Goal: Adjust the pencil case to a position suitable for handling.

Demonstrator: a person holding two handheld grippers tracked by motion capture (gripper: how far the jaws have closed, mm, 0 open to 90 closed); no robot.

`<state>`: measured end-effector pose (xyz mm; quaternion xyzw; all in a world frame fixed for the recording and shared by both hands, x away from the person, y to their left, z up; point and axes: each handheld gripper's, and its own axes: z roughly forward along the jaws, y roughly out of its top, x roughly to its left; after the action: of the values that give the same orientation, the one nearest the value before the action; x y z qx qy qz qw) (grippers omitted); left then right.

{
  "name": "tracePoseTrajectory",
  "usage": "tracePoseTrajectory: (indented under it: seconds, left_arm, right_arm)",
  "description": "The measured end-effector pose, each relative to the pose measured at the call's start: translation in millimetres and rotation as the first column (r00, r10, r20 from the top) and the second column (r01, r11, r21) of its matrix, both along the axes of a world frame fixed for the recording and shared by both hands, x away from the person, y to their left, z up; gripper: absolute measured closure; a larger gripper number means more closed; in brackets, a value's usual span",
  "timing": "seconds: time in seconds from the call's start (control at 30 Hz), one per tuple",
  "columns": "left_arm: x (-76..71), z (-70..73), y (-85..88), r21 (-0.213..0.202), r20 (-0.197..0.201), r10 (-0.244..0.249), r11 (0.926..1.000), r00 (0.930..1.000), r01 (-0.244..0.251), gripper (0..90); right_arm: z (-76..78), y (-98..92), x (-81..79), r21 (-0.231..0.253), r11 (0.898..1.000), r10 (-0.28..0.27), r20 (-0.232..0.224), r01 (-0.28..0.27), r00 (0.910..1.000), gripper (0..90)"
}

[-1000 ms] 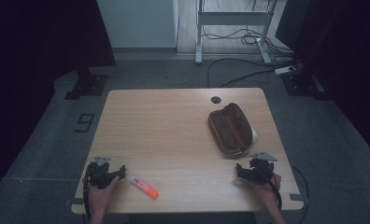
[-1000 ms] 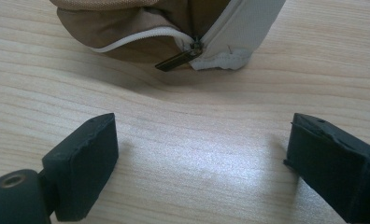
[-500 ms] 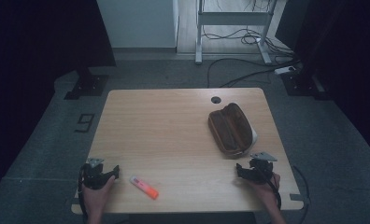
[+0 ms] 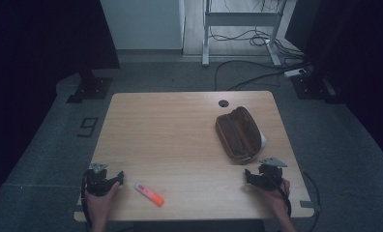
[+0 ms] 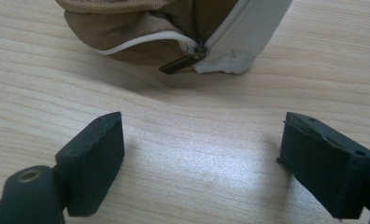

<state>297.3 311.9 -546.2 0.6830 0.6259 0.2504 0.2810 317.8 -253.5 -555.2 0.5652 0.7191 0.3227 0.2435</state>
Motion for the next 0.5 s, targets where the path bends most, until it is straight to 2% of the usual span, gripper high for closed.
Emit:
tracePoseTrajectory:
  seconds: [0.17, 0.33, 0.5]
  left_arm:
    - [0.3, 0.0, -0.1, 0.000, 0.000, 0.000, 1.0000, 1.0000, 0.000, 19.3]
    - [0.8, 0.0, -0.5, -0.001, 0.001, -0.001, 1.0000, 1.0000, 0.001, 19.3]
    - [1.0, 0.0, -0.6, -0.001, 0.001, -0.002, 1.0000, 1.0000, 0.002, 19.3]
  right_arm:
    - [0.5, -5.6, -1.5, 0.009, 1.000, 0.000, 0.012, 0.000, 0.9999, 21.1]
    - [3.1, -17.4, -0.8, 0.033, 0.999, -0.015, 0.007, 0.014, 0.9999, 21.8]
    - [11.2, -27.0, -1.5, 0.059, 0.998, -0.030, 0.046, 0.027, 0.9985, 21.8]
